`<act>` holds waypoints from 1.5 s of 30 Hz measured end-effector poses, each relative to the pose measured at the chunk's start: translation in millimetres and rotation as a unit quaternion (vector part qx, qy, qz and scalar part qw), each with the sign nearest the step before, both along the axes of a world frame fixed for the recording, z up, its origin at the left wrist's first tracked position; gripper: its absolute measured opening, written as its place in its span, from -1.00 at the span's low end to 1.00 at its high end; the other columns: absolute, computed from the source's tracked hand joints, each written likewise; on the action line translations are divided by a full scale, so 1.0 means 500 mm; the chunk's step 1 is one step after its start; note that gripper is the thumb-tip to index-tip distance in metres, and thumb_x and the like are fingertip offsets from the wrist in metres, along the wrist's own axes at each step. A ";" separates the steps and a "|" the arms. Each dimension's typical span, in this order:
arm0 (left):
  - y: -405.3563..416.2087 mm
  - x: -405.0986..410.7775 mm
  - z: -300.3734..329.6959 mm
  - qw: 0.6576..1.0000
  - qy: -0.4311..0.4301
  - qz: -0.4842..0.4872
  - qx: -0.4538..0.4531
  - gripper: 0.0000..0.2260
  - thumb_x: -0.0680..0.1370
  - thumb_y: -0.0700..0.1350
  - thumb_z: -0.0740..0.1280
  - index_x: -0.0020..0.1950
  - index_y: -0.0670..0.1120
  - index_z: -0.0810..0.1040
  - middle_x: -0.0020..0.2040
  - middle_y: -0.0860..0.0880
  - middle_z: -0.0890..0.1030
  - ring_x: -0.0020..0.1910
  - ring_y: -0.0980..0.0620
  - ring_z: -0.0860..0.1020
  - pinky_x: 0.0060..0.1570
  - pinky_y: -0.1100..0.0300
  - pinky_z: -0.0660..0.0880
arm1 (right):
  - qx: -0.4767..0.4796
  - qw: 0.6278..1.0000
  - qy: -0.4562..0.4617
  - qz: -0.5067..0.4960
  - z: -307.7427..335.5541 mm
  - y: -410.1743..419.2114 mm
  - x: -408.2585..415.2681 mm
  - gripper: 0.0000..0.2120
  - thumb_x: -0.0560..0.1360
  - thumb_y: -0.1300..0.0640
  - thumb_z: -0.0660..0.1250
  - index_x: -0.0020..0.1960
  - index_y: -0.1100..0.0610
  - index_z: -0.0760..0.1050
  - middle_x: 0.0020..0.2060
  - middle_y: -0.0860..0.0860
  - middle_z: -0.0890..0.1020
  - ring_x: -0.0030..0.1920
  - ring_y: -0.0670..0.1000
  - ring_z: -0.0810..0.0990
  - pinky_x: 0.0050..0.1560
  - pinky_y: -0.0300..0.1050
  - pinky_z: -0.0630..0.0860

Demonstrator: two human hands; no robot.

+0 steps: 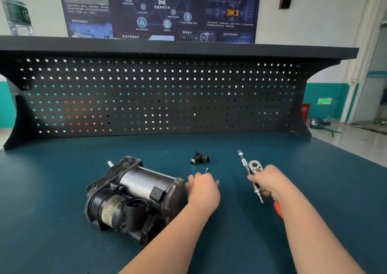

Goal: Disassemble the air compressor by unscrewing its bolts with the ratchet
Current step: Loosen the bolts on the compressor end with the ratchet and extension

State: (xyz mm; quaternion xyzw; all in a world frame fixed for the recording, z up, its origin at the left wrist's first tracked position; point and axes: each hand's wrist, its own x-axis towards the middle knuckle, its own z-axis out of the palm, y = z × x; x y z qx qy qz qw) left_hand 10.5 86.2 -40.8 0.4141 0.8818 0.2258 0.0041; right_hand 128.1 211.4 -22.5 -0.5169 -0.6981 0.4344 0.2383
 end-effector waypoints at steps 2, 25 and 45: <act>-0.001 0.014 0.031 0.974 -0.163 -0.029 0.155 -0.69 0.63 0.06 0.09 -0.03 -0.11 0.51 -0.03 -0.08 0.57 0.04 -0.07 0.50 -0.07 0.13 0.36 | -0.042 0.989 0.111 0.093 0.020 -0.025 0.007 -0.81 0.50 0.28 0.35 -0.24 0.26 0.41 -0.56 0.06 0.42 -0.66 -0.09 0.24 -0.62 -0.32 0.13; -0.164 -0.093 0.121 0.945 0.096 -0.197 0.243 -0.84 0.55 -0.12 0.32 0.10 0.04 0.60 -0.20 0.01 0.52 -0.15 0.03 0.45 -0.11 0.16 0.36 | -0.275 0.763 0.454 0.370 0.098 -0.165 0.002 -0.69 0.53 -0.07 0.10 -0.15 0.15 0.44 -0.47 -0.01 0.28 -0.55 -0.09 0.20 -0.57 -0.25 0.12; -0.174 -0.105 0.108 0.934 0.102 -0.185 0.288 -0.84 0.53 -0.15 0.34 0.03 0.11 0.58 -0.22 0.00 0.53 -0.17 0.05 0.44 -0.16 0.21 0.35 | -0.252 0.840 0.361 0.317 0.101 -0.179 0.001 -0.69 0.37 -0.11 0.28 -0.29 0.15 0.44 -0.52 0.01 0.28 -0.59 -0.07 0.19 -0.59 -0.28 0.16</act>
